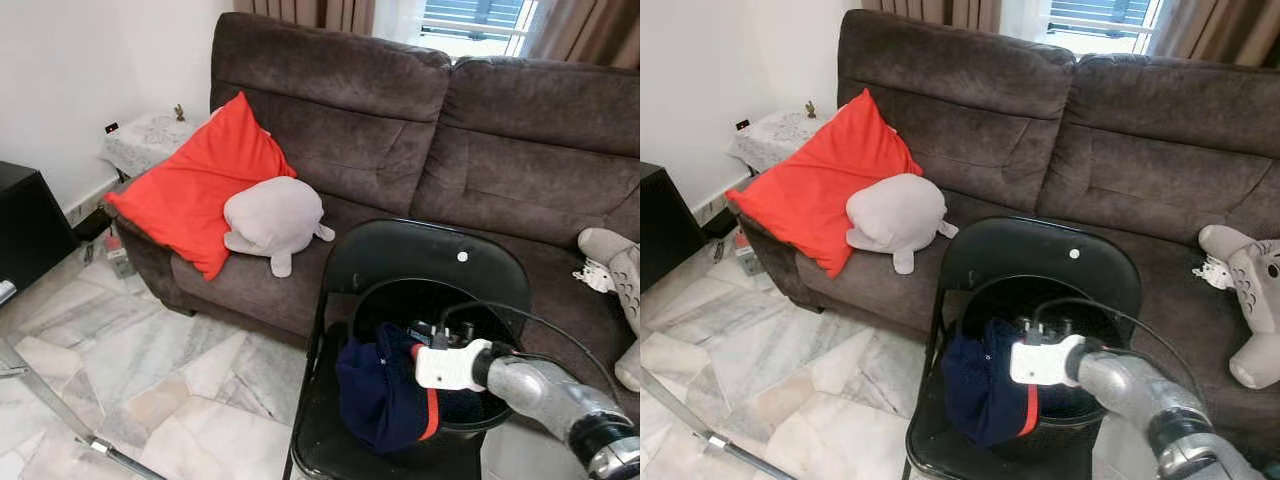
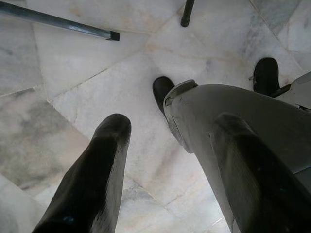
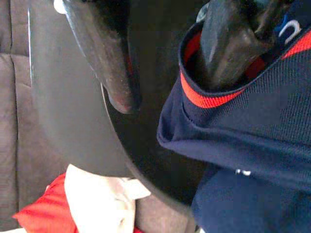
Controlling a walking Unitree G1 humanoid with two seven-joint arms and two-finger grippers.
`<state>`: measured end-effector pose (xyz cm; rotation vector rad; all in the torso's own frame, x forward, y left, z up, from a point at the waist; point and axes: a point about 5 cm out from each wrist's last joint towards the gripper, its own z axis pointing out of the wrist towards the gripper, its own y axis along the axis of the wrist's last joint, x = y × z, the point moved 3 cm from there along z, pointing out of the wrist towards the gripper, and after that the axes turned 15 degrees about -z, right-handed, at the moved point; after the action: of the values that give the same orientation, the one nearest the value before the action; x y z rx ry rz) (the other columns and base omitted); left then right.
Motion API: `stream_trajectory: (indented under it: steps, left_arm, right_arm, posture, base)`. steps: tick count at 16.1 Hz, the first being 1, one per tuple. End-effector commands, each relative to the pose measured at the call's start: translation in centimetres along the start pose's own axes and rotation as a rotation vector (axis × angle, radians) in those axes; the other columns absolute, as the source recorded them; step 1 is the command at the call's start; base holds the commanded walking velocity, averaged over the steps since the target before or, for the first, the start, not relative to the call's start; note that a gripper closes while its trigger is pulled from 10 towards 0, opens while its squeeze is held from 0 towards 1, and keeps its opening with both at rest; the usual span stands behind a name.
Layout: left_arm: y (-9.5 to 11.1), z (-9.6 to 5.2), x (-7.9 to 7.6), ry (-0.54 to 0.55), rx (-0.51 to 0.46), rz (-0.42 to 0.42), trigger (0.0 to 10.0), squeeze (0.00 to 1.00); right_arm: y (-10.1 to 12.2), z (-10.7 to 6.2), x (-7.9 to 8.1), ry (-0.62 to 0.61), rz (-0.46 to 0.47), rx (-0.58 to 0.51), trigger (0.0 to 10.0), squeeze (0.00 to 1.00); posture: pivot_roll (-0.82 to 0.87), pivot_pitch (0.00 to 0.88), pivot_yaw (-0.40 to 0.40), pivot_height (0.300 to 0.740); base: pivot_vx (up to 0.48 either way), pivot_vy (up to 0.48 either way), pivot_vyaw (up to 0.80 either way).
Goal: Hang hanger
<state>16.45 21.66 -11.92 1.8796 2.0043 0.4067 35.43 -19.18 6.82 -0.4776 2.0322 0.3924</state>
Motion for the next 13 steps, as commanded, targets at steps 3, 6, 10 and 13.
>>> stream_trajectory:
  steps: [3, 6, 10, 13]
  left_arm:
    - [-0.6, -0.1, 0.2, 0.007, 0.025, 0.006, 10.0, 0.00]
    - [-0.6, -0.1, 0.2, 0.006, 0.026, 0.006, 10.0, 0.00]
    - [-0.6, -0.1, 0.1, 0.002, 0.027, 0.005, 10.0, 0.00]
    - [-0.6, -0.1, 0.1, 0.001, 0.028, 0.005, 10.0, 0.00]
  right_arm:
    - [-0.5, -0.1, 0.6, 0.035, -0.005, 0.031, 1.5, 0.00]
    - [-0.7, -0.2, 1.6, 0.076, 0.028, 0.040, 0.0, 0.00]
    - [-0.8, -0.3, 1.9, 0.083, 0.069, 0.050, 0.0, 0.00]
    - [-0.8, -0.2, 1.9, 0.074, 0.093, 0.053, 0.0, 0.00]
  posture:
    - [-0.01, 0.018, -0.007, 0.740]
    - [-0.01, 0.017, -0.007, 0.740]
    - [-0.01, 0.017, -0.008, 0.740]
    - [-0.01, 0.018, -0.007, 0.740]
  base:
    - [0.000, 0.000, 0.00]
    - [0.000, 0.000, 0.00]
    - [0.000, 0.000, 0.00]
    - [0.000, 0.000, 0.00]
